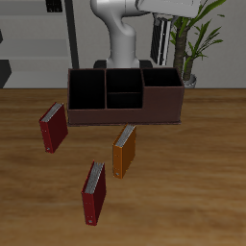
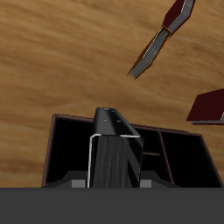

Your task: Place the striped book into the back desk caddy's right compartment

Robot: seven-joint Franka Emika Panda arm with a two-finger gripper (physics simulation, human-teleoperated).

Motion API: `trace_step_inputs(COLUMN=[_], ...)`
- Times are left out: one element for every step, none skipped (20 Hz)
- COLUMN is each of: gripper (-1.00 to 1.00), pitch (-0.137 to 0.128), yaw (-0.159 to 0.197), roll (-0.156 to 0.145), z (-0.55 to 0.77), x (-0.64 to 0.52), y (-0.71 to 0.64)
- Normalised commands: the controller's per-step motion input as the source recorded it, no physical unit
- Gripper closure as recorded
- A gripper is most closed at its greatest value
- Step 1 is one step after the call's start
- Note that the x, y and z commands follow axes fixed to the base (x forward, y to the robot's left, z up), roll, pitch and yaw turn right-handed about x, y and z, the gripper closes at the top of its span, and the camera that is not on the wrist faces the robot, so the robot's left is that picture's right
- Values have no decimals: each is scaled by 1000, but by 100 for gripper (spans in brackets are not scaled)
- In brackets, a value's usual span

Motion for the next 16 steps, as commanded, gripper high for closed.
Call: trace_step_inputs(gripper=[100, 100, 100, 100, 100, 100, 100, 100, 100, 100, 100, 100, 100, 100, 100, 100], pitch=[-1, -47, -14, 65, -22, -4, 8, 32, 42, 13, 0, 19, -2, 0, 48, 0], yaw=[-30, 28, 56, -81, 90, -14, 14, 46, 37, 32, 36, 44, 25, 0, 27, 0], roll=[-11, -17, 45, -28, 27, -28, 29, 49, 59, 20, 45, 72, 3, 0, 4, 0], z=[48, 84, 7, -64, -18, -39, -59, -55, -156, -54, -76, -57, 5, -36, -79, 29], x=[-383, -392, -361, -149, -481, -277, -79, -243, -300, -74, -194, -133, -52, 17, 0, -26], y=[103, 110, 158, 9, 307, 152, 162, 236, 356, 122, 231, 214, 126, -70, 131, -35])
